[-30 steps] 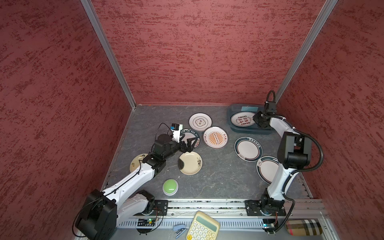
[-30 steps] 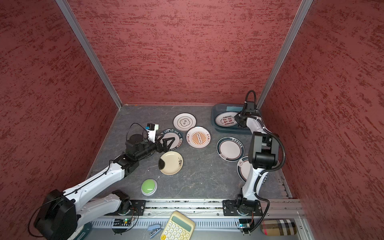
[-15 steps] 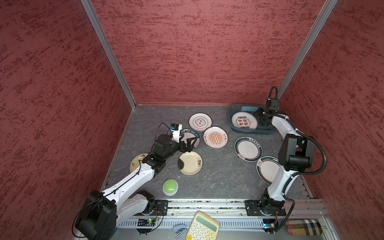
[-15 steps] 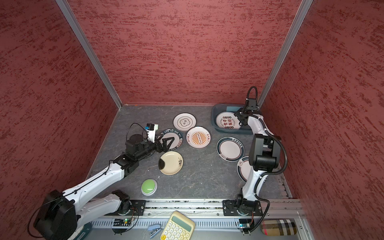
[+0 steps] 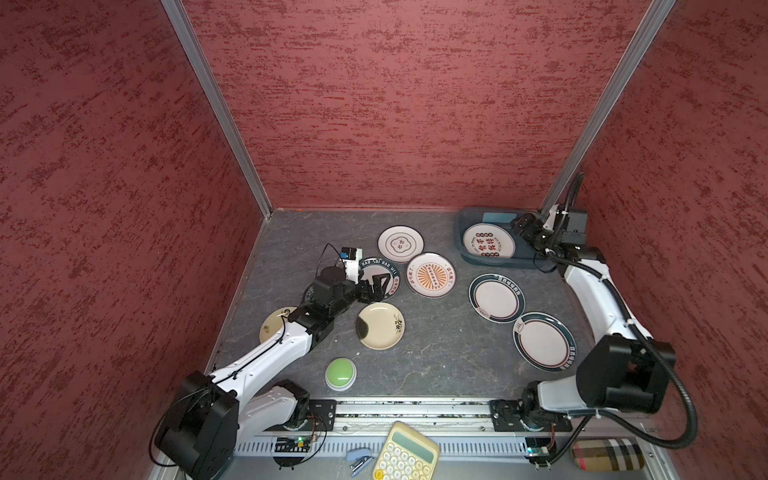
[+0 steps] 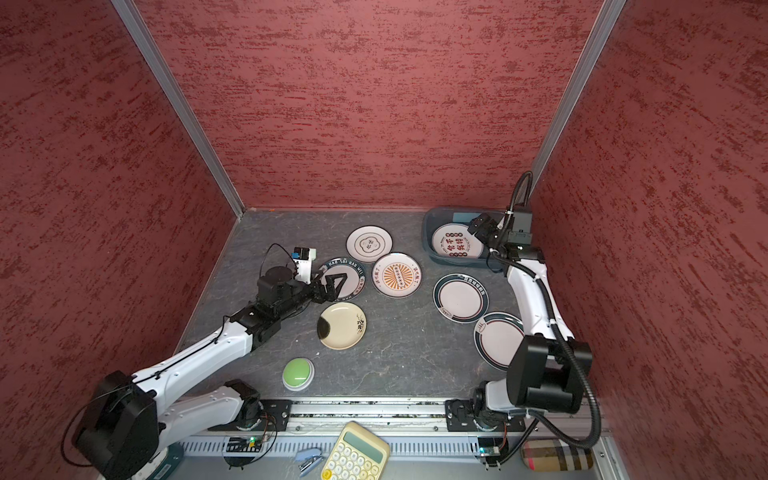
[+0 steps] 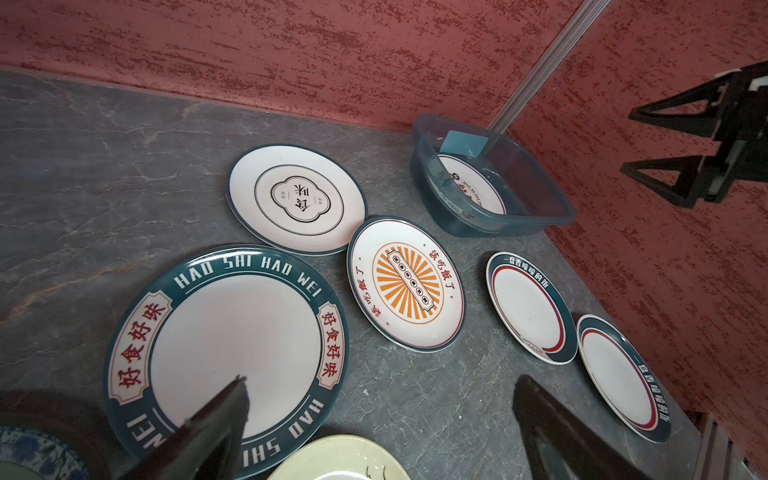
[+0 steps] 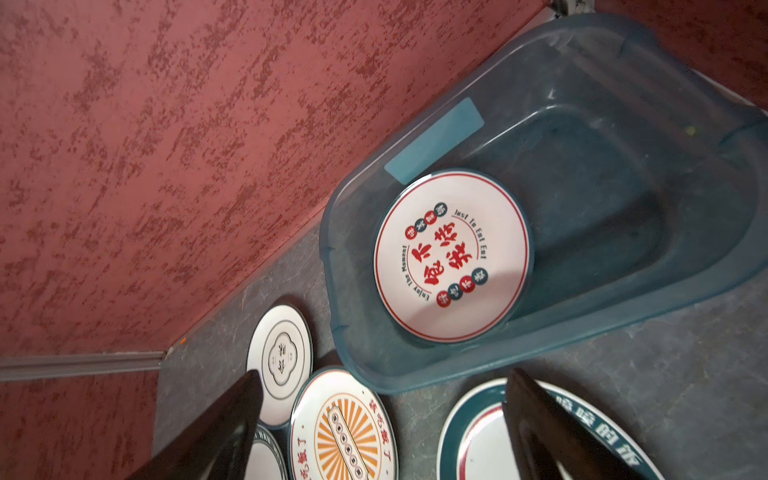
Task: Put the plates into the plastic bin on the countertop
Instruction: 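Move the right gripper back toward the green-rimmed plates nearer the robot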
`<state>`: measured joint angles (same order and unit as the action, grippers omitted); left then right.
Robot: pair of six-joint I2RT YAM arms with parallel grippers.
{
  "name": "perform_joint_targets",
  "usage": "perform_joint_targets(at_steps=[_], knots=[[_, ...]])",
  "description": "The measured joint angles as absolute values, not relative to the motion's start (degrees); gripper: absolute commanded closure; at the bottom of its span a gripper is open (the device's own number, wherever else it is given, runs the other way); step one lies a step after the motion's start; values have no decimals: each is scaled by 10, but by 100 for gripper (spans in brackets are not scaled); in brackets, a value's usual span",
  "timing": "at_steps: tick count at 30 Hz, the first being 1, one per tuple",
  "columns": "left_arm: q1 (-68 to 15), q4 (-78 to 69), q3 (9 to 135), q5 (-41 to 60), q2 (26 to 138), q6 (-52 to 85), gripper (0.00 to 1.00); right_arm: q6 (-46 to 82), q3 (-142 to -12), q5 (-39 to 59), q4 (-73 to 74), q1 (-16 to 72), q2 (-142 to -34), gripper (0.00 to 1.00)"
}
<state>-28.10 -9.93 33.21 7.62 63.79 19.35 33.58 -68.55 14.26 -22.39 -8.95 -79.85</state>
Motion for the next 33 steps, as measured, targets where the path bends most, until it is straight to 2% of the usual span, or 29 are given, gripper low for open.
perform_joint_targets(at_steps=[19, 33], knots=[[-277, -82, 357, 54, 690, 241, 0, 322, -492, 234, -225, -90, -619, 1], [-266, -67, 373, 57, 725, 288, 0, 335, -378, 281, -209, -90, -576, 1]])
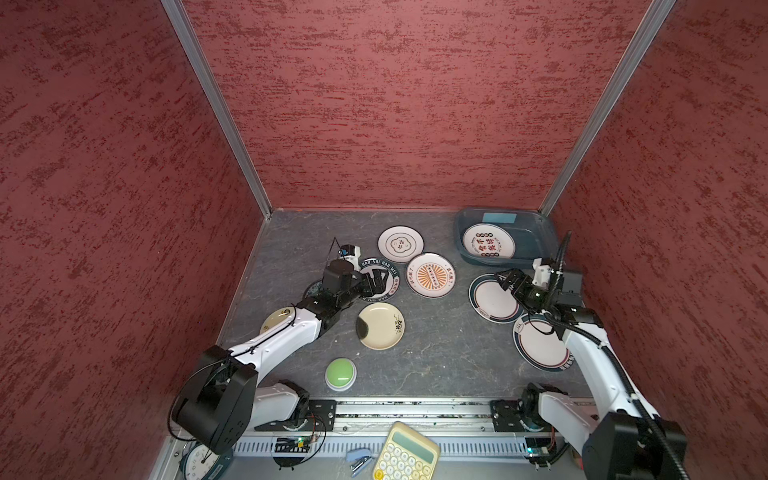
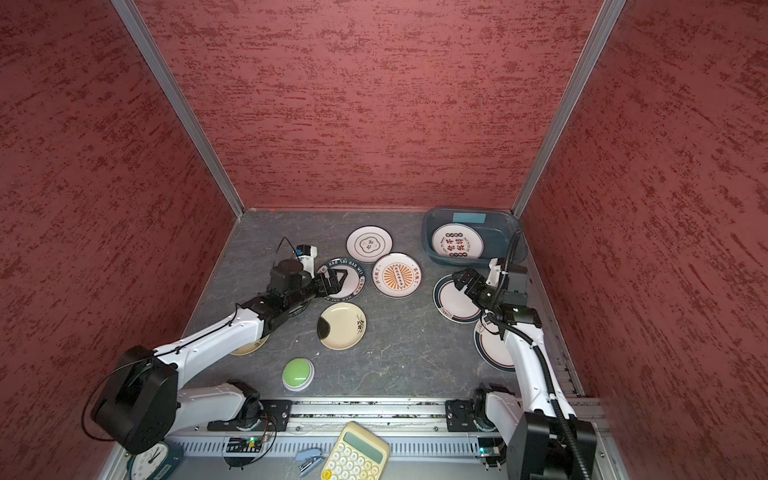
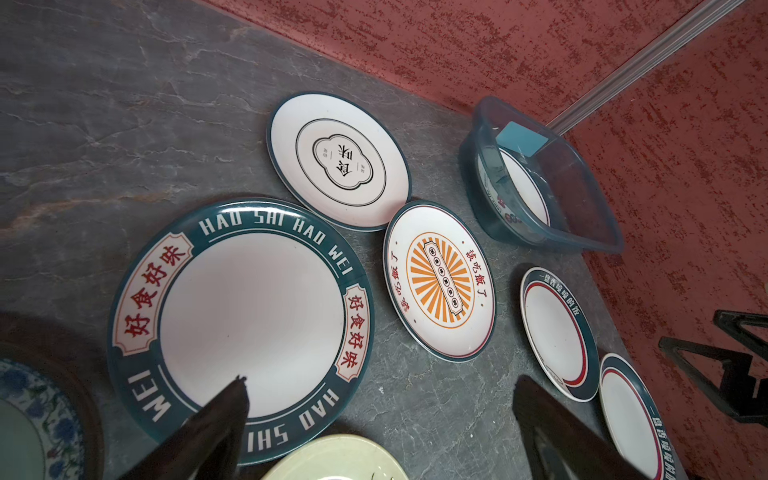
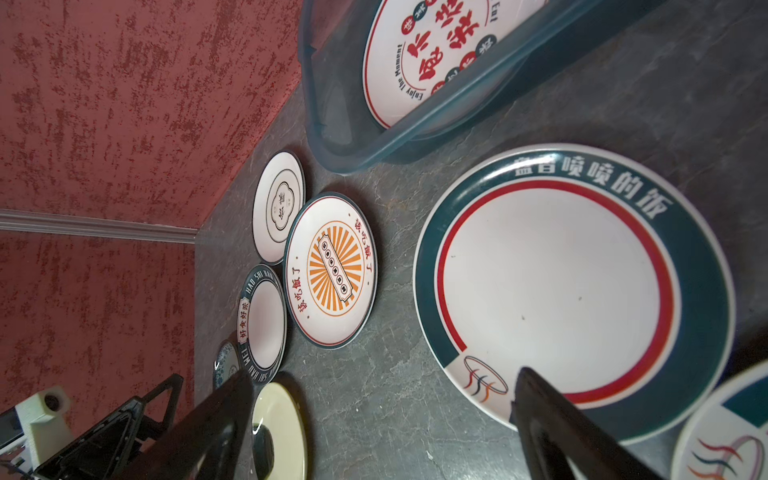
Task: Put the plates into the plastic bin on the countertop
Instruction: 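Move the right gripper back toward the green-rimmed plates nearer the robot, then lower the right gripper onto the edge of a green-rimmed plate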
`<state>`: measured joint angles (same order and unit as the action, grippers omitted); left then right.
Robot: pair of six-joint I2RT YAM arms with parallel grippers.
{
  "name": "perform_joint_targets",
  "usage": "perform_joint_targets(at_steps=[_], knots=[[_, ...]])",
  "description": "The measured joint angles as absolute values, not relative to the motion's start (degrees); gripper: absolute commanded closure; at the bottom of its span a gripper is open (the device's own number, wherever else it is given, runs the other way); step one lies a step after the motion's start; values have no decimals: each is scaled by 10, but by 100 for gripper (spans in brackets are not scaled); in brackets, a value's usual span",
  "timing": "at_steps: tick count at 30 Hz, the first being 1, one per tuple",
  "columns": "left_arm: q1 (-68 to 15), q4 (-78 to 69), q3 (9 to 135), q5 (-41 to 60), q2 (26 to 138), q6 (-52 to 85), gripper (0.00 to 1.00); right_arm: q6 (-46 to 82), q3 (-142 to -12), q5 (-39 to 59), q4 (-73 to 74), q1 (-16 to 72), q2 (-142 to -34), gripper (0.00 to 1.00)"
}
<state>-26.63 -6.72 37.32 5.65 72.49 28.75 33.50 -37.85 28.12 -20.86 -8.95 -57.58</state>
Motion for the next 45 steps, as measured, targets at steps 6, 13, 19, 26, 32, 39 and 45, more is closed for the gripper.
perform_joint_targets(at_steps=[6, 13, 19, 26, 32, 39, 45], knots=[[-263, -65, 376, 64, 755, 308, 0, 335, -361, 286, -197, -90, -577, 1], [-276, -64, 400, 71, 777, 313, 1, 328, -361, 167, -236, -90, -545, 1], [-314, -69, 425, 73, 788, 300, 0, 327, -367, 79, -279, -90, -553, 1], [-334, -84, 430, 89, 797, 295, 1, 332, -368, -17, -330, -90, -569, 1], [-335, -89, 430, 91, 801, 288, 1, 332, -368, -49, -342, -90, -575, 1], [-334, -103, 424, 91, 801, 274, 0, 332, -367, -79, -363, -75, -583, 1], [-328, -108, 401, 97, 797, 272, 1, 343, -367, -83, -370, -37, -617, 3]])
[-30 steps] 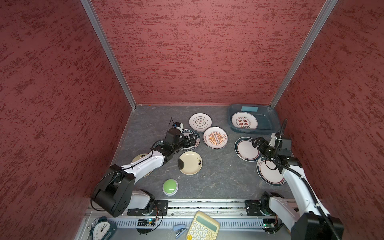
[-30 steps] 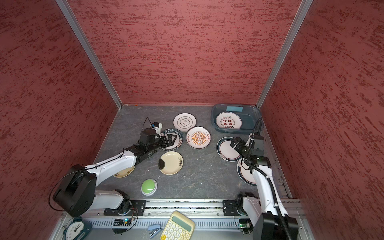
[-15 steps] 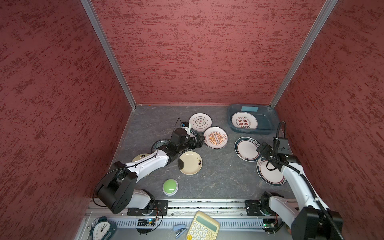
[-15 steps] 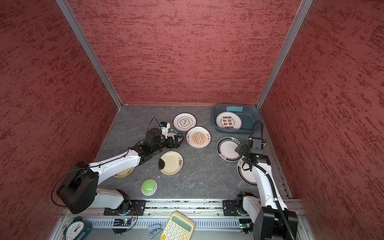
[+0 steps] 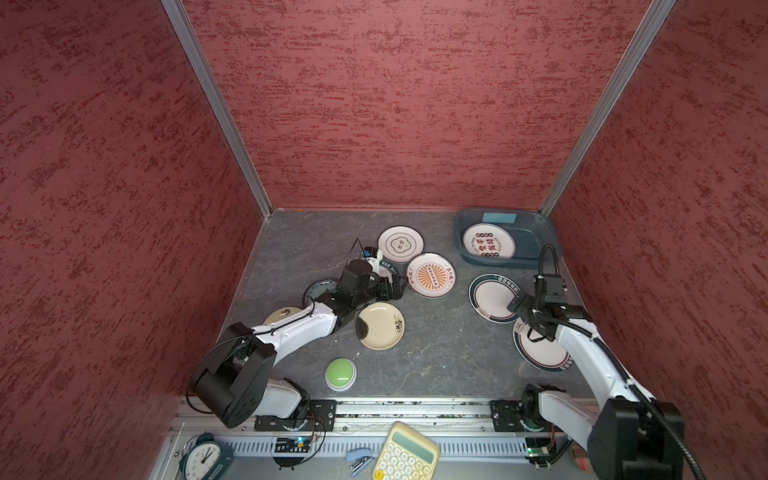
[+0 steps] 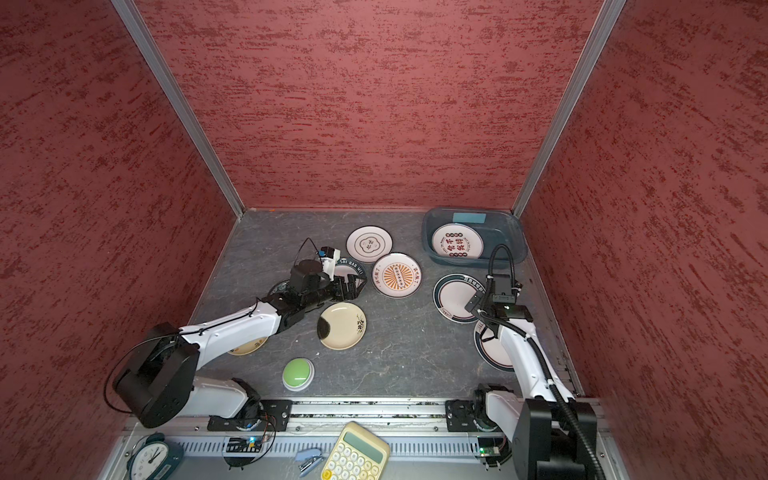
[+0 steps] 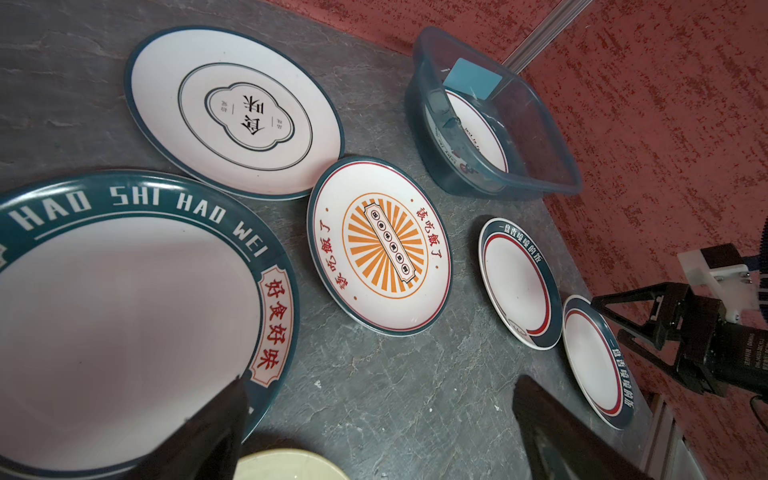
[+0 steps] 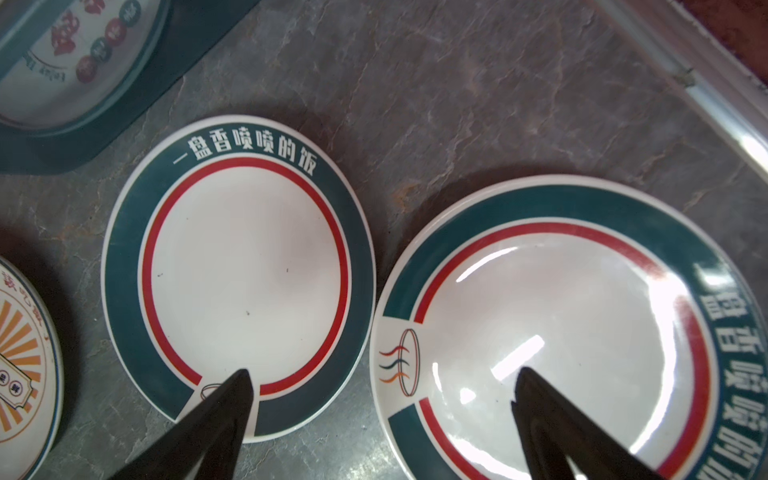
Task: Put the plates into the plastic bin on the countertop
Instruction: 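Lower the right gripper onto the edge of a green-rimmed plate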
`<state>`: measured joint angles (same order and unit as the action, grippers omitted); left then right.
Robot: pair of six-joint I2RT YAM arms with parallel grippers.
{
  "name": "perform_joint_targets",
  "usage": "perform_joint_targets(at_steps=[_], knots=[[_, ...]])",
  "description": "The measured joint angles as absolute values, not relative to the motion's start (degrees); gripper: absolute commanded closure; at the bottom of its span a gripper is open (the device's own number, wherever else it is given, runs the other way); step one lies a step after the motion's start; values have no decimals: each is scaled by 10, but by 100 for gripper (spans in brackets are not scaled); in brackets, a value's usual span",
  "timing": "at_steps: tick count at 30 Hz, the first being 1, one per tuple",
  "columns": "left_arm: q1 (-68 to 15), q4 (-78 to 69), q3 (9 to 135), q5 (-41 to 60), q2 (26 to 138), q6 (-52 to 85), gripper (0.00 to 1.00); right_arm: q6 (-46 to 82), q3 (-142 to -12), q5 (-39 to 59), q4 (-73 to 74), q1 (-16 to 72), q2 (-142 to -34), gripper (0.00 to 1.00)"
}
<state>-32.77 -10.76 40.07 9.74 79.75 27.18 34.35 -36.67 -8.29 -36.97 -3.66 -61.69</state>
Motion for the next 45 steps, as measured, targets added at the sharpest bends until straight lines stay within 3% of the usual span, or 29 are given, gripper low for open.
perform_joint_targets(at_steps=[10, 23, 45], knots=[[-284, -116, 375, 119, 764, 285, 1, 388, -337, -79, -395, 9, -587, 5], [-225, -143, 338, 167, 757, 338, 0, 445, -384, -136, -461, 91, -650, 11], [-197, -175, 327, 193, 766, 351, 1, 482, -385, -157, -483, 113, -731, 40]])
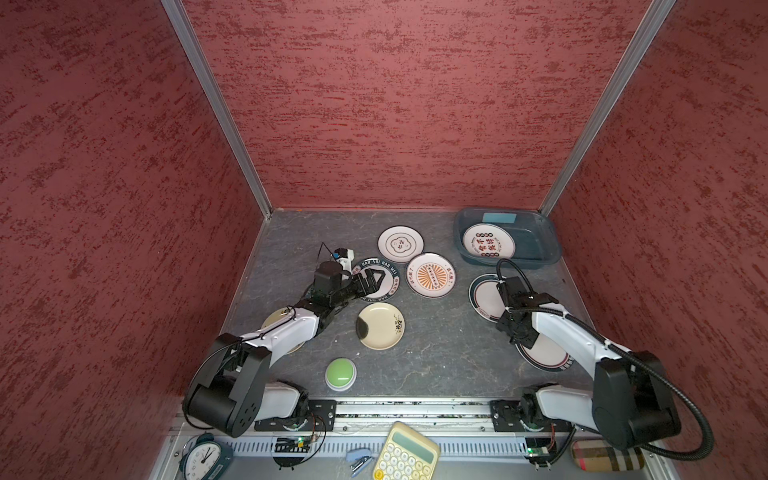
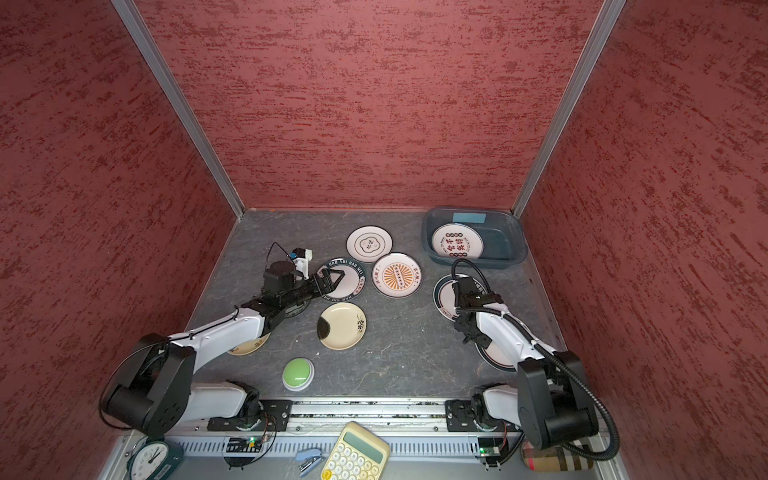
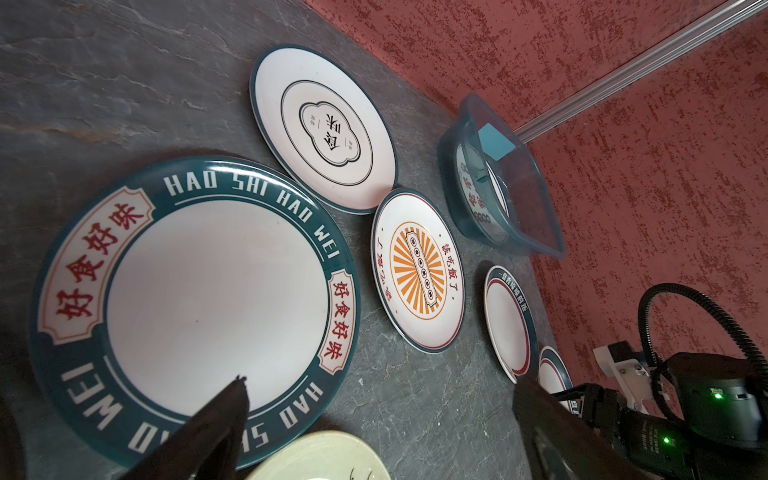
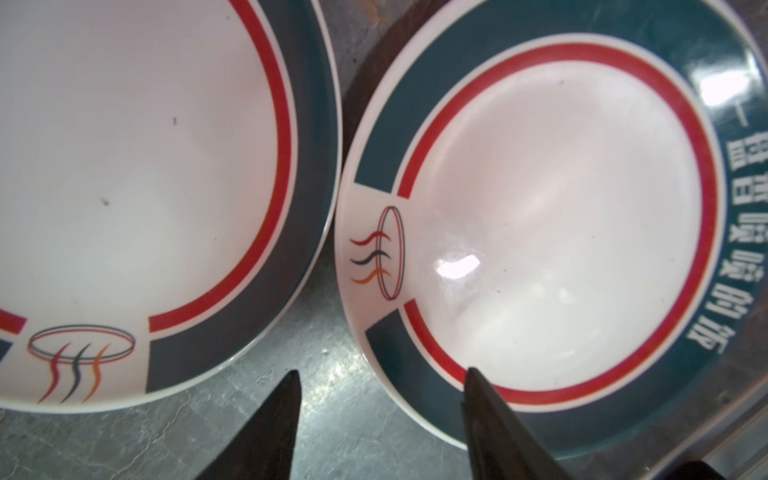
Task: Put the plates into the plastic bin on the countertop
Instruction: 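Lower the right gripper onto the edge of a green-rimmed plate, then close the right gripper on the rim of the small green-rimmed plate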
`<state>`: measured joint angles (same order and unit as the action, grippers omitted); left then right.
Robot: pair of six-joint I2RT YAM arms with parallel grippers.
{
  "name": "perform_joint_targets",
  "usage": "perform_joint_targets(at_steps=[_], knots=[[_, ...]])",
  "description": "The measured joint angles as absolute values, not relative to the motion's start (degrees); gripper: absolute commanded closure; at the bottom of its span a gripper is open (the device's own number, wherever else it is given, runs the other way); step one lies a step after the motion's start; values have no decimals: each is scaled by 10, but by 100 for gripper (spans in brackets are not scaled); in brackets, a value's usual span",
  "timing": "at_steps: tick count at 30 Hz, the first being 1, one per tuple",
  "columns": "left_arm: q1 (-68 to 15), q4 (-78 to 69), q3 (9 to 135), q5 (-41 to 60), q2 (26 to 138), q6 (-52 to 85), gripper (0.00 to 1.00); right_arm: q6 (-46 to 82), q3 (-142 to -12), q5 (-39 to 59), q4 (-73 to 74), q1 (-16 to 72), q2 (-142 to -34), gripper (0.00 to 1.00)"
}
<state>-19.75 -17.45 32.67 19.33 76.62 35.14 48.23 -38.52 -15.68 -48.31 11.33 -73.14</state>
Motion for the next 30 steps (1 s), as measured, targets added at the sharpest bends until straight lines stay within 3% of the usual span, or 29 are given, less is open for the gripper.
perform_joint_targets(at_steps=[10, 14, 30], knots=[[-193, -177, 326, 195, 768, 351, 0, 480, -379, -165, -478, 115, -771, 42], [-192, -178, 326, 195, 768, 351, 1, 478, -379, -169, -476, 116, -775, 50], [-190, -180, 326, 194, 768, 351, 0, 468, -370, -168, -456, 116, -777, 64]])
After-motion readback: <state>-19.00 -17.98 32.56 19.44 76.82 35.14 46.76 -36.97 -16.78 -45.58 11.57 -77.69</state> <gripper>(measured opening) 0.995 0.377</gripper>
